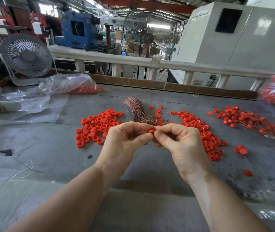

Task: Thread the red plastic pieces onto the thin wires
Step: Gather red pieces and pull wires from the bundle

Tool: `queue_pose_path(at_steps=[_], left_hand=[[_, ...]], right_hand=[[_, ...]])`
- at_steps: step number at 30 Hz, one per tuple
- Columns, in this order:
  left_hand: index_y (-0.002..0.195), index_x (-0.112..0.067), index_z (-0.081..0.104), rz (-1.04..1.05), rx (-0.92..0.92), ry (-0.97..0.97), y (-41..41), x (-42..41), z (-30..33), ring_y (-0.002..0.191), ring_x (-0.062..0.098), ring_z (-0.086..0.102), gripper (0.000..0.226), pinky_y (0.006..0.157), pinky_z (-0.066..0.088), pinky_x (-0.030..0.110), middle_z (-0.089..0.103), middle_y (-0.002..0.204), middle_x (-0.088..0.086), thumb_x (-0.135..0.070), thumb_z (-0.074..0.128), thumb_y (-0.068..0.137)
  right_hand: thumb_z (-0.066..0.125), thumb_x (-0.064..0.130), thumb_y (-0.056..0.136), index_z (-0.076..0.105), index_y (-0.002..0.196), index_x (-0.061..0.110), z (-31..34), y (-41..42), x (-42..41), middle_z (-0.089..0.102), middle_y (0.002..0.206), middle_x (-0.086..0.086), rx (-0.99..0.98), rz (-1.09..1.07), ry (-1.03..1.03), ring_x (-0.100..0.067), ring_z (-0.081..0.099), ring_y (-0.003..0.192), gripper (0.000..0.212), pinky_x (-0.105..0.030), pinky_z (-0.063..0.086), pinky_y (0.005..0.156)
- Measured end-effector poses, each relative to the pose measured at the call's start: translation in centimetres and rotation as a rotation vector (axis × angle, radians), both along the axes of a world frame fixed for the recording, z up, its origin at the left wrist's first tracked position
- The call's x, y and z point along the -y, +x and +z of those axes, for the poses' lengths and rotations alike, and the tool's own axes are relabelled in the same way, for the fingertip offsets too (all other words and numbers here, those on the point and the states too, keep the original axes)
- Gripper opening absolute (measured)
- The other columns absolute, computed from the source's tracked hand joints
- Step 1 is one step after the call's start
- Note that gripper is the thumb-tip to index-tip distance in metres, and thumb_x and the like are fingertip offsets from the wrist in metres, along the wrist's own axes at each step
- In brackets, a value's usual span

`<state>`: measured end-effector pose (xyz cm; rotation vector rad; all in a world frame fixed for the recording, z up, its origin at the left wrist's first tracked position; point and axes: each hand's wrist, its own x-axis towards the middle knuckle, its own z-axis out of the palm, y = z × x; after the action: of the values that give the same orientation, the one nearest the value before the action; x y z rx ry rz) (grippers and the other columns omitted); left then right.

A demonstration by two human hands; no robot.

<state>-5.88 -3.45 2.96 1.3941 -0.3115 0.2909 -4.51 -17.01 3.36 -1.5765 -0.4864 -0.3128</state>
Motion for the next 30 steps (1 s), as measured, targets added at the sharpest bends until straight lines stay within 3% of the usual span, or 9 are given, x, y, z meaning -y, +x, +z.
queue_pose_path(at_steps=[6, 10, 16, 21, 24, 30], left_hand=[[0.086, -0.004, 0.069, 0.006, 0.016, 0.005, 0.0, 0.2, -0.2, 0.066, 0.001, 0.065, 0.018, 0.065, 0.048, 0.011, 0.072, 0.072, -0.004, 0.008, 0.066, 0.073], [0.085, -0.007, 0.07, -0.04, -0.034, -0.087, 0.1, 0.2, -0.2, 0.072, 0.008, 0.068, 0.025, 0.067, 0.05, 0.014, 0.073, 0.077, 0.003, -0.014, 0.073, 0.061], [0.075, -0.008, 0.065, -0.099, -0.128, -0.206, 0.6, -0.1, -0.6, 0.062, 0.009, 0.064, 0.022, 0.063, 0.053, 0.018, 0.07, 0.069, 0.002, -0.012, 0.072, 0.054], [0.07, -0.014, 0.072, -0.152, -0.154, -0.235, 0.7, -0.2, -0.7, 0.063, 0.007, 0.064, 0.011, 0.062, 0.053, 0.016, 0.071, 0.071, 0.0, -0.013, 0.069, 0.06], [0.078, -0.011, 0.066, -0.155, -0.175, -0.205, 0.9, -0.1, -0.9, 0.065, 0.007, 0.063, 0.014, 0.064, 0.052, 0.016, 0.07, 0.072, -0.001, -0.014, 0.066, 0.064], [0.084, -0.009, 0.061, -0.153, -0.18, -0.177, 0.9, -0.1, -1.1, 0.072, 0.01, 0.066, 0.014, 0.066, 0.053, 0.018, 0.071, 0.076, 0.002, -0.012, 0.063, 0.071]], right_hand=[[0.068, 0.001, 0.079, 0.074, 0.071, 0.025, -0.3, 0.3, 0.1, 0.068, 0.061, 0.0, -0.01, -0.006, 0.013, -0.008, 0.06, 0.055, 0.026, -0.017, 0.049, 0.059], [0.07, 0.004, 0.077, 0.074, 0.071, 0.024, -0.4, 0.3, 0.1, 0.069, 0.062, 0.001, -0.015, -0.031, 0.034, -0.006, 0.059, 0.054, 0.021, -0.016, 0.048, 0.058], [0.07, 0.025, 0.066, 0.075, 0.075, 0.023, -0.2, -0.1, -0.2, 0.071, 0.068, -0.002, -0.09, 0.057, 0.067, -0.008, 0.061, 0.058, 0.011, -0.017, 0.049, 0.059], [0.062, 0.019, 0.077, 0.075, 0.071, 0.016, 0.1, -0.1, -0.2, 0.069, 0.069, -0.002, -0.202, 0.118, 0.14, -0.01, 0.063, 0.064, 0.014, -0.018, 0.048, 0.054], [0.057, 0.007, 0.087, 0.073, 0.072, 0.014, 0.0, -0.1, -0.2, 0.07, 0.07, -0.004, -0.225, 0.059, 0.116, -0.011, 0.063, 0.063, 0.023, -0.018, 0.048, 0.052], [0.057, 0.008, 0.088, 0.07, 0.067, 0.014, 0.1, 0.0, -0.1, 0.07, 0.067, -0.003, -0.286, -0.009, 0.117, -0.011, 0.061, 0.06, 0.025, -0.018, 0.046, 0.049]])
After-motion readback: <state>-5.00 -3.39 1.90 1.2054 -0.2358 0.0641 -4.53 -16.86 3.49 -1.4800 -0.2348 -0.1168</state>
